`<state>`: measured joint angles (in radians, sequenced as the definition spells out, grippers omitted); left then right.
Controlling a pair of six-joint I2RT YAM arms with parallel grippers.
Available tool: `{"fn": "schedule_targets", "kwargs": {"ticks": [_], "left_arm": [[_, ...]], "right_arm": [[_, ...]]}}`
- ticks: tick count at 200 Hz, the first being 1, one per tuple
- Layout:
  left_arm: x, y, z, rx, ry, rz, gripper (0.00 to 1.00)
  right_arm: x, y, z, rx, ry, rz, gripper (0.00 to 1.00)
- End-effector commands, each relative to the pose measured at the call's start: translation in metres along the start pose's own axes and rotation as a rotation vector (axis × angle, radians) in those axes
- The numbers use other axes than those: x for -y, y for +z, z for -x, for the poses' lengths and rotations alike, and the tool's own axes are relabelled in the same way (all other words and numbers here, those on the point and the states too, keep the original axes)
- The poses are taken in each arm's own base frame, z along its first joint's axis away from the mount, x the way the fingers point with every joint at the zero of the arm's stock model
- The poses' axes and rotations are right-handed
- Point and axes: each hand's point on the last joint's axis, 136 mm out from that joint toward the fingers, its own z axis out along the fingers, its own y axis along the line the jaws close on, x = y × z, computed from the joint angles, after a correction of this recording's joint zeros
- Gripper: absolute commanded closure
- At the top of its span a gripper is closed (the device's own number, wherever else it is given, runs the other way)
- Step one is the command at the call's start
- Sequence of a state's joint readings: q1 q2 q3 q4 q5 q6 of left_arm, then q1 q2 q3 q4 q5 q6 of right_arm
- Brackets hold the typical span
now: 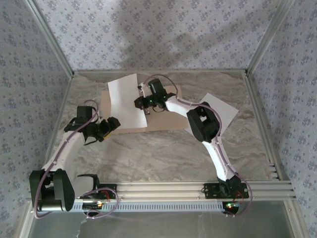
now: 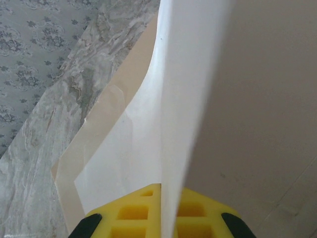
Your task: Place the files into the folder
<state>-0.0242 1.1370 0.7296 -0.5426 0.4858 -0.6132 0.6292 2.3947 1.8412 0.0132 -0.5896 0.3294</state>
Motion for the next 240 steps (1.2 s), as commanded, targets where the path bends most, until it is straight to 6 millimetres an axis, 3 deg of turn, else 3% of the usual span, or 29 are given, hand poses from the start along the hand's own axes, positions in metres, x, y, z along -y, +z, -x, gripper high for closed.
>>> {"fn": "schedule_targets", "kwargs": {"ticks": [1,183,240], "left_arm": [[-0.003,-0.003,-0.005,-0.009,-0.006,0.002,0.21],[-0.002,-0.002,-0.004,-0.014,0.001,-0.001,0.21],[-0.002,-0.003,-0.005,-0.017,0.003,-0.001,0.21]], "right_arm": [[-0.009,0.008,0.006,0.015,-0.006,0.025,1.00],[-0.015,0.033,-0.001,0.003,0.029,0.077,0.99],[-0.006,0.037,-0.001,0.011,0.046,0.046,0.70]]}}
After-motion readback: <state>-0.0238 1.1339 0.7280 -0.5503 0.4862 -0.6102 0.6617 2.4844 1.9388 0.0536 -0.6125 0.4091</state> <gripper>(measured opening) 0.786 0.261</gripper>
